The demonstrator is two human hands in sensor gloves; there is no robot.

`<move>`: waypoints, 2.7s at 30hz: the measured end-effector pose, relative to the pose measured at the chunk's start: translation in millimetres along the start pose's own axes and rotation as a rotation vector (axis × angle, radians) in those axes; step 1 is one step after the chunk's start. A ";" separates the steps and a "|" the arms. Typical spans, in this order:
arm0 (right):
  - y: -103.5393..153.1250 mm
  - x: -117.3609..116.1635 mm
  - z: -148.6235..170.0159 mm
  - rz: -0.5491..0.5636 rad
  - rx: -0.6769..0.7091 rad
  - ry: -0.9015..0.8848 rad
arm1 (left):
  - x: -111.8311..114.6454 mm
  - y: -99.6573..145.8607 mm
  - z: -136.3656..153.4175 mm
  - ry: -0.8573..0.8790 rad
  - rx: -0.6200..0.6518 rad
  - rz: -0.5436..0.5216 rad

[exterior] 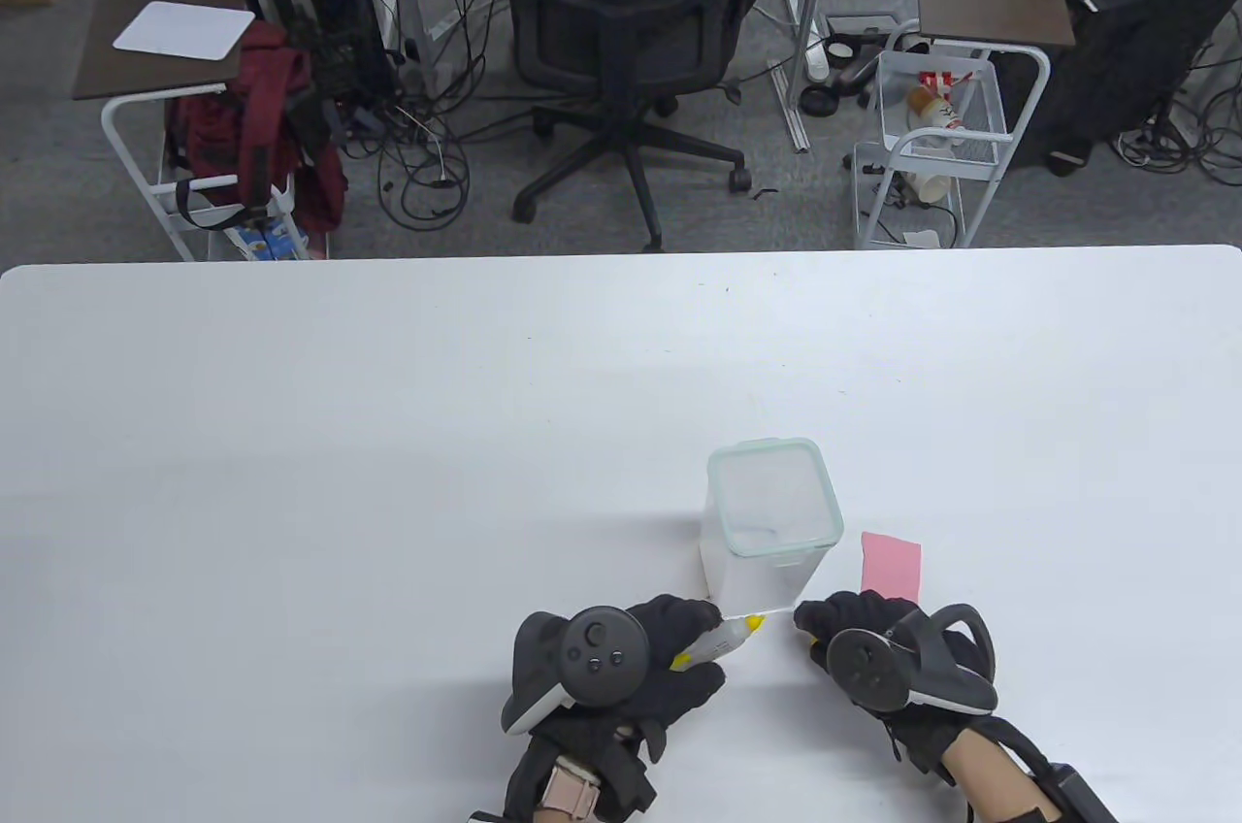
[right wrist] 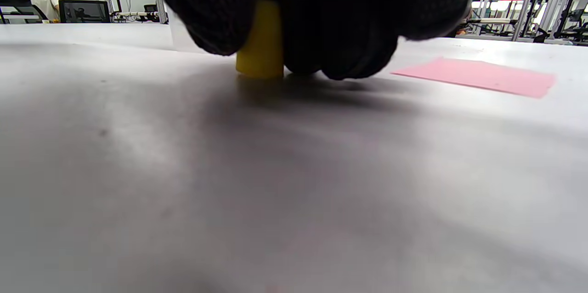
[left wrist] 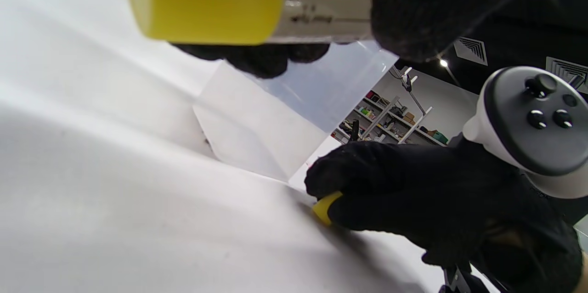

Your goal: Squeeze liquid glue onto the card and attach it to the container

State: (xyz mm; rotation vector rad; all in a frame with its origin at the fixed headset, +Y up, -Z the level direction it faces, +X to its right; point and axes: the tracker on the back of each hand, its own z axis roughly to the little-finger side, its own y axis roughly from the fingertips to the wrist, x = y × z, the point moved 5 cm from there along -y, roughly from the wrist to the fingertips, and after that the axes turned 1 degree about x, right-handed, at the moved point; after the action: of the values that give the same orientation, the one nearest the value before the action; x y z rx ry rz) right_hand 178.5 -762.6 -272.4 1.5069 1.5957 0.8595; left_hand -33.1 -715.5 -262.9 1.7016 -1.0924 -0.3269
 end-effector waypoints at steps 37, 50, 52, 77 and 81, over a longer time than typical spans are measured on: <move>-0.2 -2.4 56.1 0.009 -0.302 0.190 | -6.6 0.4 16.7 -0.004 -0.056 -0.011; 74.0 106.4 76.3 0.647 -0.260 -0.538 | -24.5 14.1 6.0 -0.040 -0.037 -0.101; 78.9 107.7 77.4 0.641 -0.200 -0.820 | -28.5 15.7 -0.4 -0.053 -0.020 -0.128; 41.0 -10.1 15.3 0.122 -0.215 -1.383 | -3.2 24.5 -79.5 -0.823 0.087 -0.103; 40.3 -17.4 14.6 0.092 -0.228 -1.438 | 0.0 24.7 -84.5 -0.836 0.103 -0.102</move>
State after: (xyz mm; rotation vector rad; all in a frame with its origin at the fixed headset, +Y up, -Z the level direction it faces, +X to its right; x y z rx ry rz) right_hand 210.9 -777.4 -242.8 1.4200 0.3406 -0.1221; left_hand 10.8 -664.7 -205.9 1.7456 -1.6300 -1.1313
